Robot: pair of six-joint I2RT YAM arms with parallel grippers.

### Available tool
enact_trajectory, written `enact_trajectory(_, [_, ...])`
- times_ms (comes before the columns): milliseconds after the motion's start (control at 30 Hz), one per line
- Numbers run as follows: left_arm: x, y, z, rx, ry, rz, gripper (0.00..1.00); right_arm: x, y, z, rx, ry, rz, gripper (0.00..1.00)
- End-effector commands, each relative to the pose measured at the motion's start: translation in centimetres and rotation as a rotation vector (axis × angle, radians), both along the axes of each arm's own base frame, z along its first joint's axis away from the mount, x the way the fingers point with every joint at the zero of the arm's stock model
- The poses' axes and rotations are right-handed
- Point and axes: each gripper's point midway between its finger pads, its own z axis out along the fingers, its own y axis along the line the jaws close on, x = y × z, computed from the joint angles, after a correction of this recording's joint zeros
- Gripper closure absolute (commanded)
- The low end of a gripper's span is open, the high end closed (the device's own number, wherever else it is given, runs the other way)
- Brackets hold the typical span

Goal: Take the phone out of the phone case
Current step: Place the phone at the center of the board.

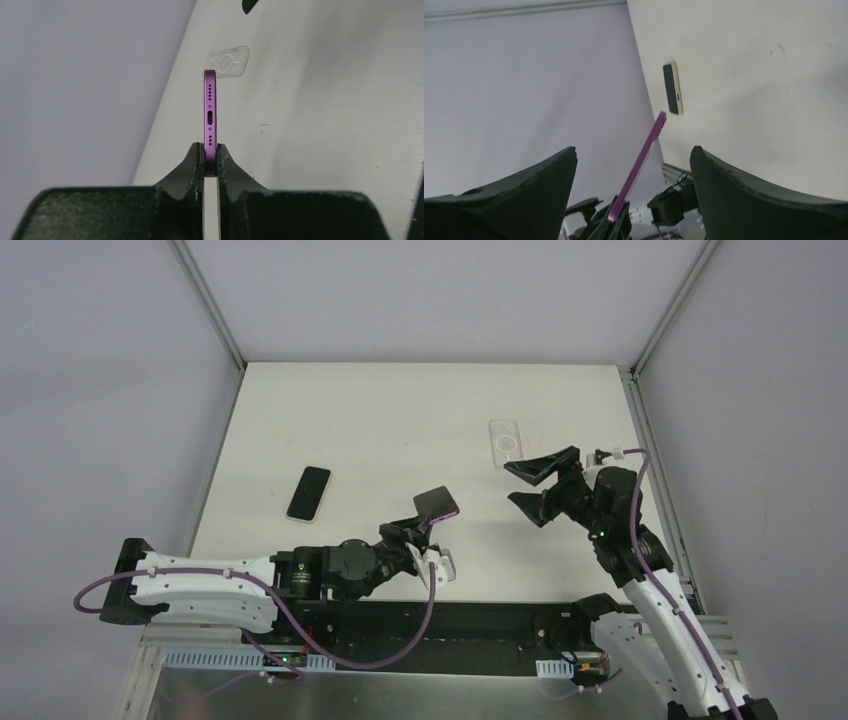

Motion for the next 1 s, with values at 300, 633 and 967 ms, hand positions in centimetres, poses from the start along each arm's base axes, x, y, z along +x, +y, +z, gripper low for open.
enact_trajectory(300, [-0.6,-4.0,6.2,0.05,-0.407,-0.158,1.0,-8.5,3.6,1.8,0.188,0.133,0.245,0.15])
enact_trajectory(633, [-1.4,-4.9,5.9,0.037,-0.46,-0.213,1.0,-8.0,5.4,3.5,0.295,0.125,0.302,0.41])
enact_trajectory(967, [-1.6,-4.3,5.5,0.004,-0.457,-0.21,1.0,-7.2,5.9,4.2,0.341,0.097,0.287,0.63])
